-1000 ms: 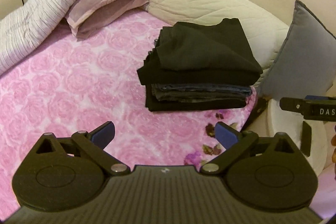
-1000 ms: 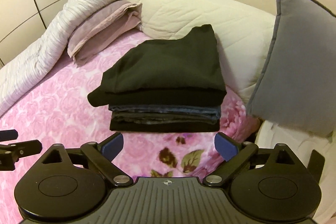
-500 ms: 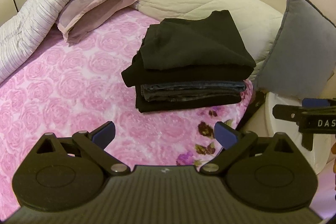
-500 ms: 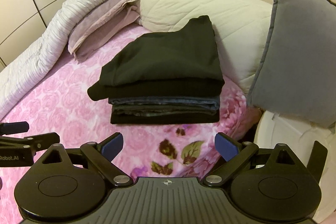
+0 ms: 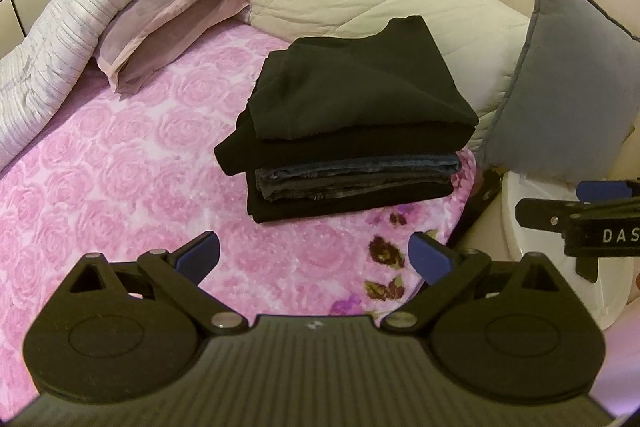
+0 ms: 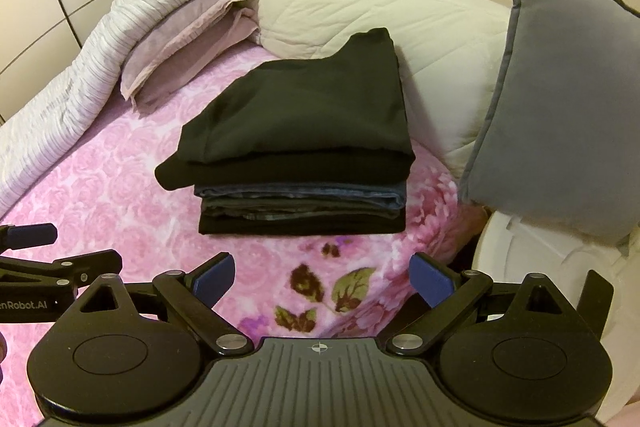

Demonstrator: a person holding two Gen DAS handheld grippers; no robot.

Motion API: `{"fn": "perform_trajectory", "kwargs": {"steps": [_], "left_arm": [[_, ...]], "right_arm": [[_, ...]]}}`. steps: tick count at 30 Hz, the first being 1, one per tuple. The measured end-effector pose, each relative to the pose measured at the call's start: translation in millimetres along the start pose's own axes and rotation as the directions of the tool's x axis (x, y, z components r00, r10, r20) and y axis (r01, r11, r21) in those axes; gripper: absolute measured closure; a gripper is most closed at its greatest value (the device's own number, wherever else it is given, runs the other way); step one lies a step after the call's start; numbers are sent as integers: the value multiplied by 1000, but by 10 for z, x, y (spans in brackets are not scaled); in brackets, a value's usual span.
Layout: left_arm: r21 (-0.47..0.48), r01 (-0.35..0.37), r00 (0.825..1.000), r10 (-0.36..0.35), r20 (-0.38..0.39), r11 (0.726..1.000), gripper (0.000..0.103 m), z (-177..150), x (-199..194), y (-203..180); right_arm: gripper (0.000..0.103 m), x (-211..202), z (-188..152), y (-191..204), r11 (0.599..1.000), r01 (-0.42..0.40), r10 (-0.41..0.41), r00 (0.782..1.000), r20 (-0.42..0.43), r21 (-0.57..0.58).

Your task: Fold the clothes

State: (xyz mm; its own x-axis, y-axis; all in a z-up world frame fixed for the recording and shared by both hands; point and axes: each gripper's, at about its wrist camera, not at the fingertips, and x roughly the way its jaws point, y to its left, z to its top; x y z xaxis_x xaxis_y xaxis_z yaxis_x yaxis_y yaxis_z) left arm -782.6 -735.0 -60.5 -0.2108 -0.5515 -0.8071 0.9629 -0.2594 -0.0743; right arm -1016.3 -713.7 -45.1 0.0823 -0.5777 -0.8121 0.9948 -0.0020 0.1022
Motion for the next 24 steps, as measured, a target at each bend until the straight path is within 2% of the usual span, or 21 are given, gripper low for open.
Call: {"fn": "perform_trajectory", "kwargs": {"steps": [4,11,20,24], "left_arm": [[-13,14,1000,-14,-4,1000,5,4,34,-6],[18,-35,999,35,12,999,5,35,53,-44],[36,-30,999,31,-14,999,5,28,111,-51],[43,-31,999,31,8,999,4,32,102,-69]], "right_arm": [[6,29,22,12,1000,1,-1,1000,-5,-10],[6,74,56,22,1000,-3,3,1000,-10,-19],[6,147,79,75,999,-19,19,1000,-19,-29],[6,167,82,68,999,-25,25,999,-23,-20]]}}
